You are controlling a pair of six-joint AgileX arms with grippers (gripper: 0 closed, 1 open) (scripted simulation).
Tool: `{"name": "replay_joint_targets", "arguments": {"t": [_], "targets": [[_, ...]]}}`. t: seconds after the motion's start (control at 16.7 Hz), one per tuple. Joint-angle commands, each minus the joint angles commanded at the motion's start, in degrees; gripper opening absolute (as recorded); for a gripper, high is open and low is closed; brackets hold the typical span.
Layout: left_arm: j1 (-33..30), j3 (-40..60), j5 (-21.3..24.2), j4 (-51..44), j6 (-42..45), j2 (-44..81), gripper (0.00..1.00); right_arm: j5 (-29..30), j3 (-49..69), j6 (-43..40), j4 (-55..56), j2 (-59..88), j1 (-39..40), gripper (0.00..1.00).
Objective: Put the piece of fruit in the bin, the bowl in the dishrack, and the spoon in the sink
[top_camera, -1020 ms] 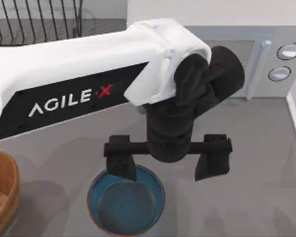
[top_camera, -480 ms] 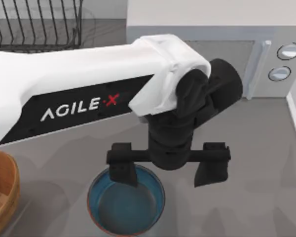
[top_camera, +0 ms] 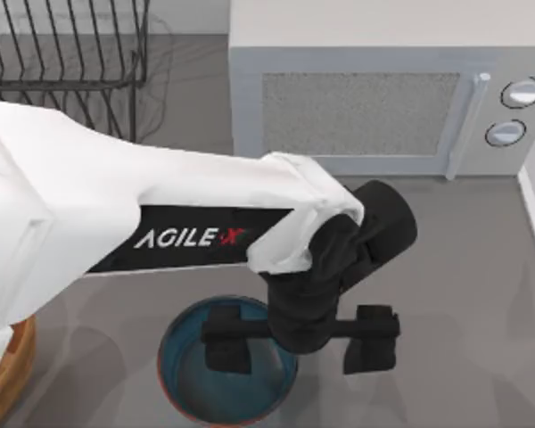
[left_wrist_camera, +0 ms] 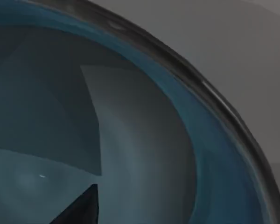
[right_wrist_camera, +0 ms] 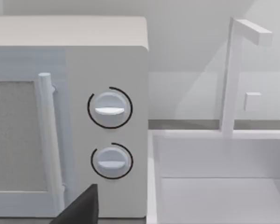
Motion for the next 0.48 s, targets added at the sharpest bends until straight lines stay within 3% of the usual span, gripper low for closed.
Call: {"name": "replay_joint_targets", "arguments": {"t": [0.18, 0.48], "targets": [[0.00, 0.00, 0.00, 0.00, 0.00, 0.00, 1.00, 0.00, 0.00, 0.00, 0.00, 0.00, 0.00, 1.00], [0.00, 0.00, 0.00, 0.00, 0.00, 0.00, 0.62, 0.00, 0.00, 0.00, 0.00, 0.00, 0.00, 1.00]]}}
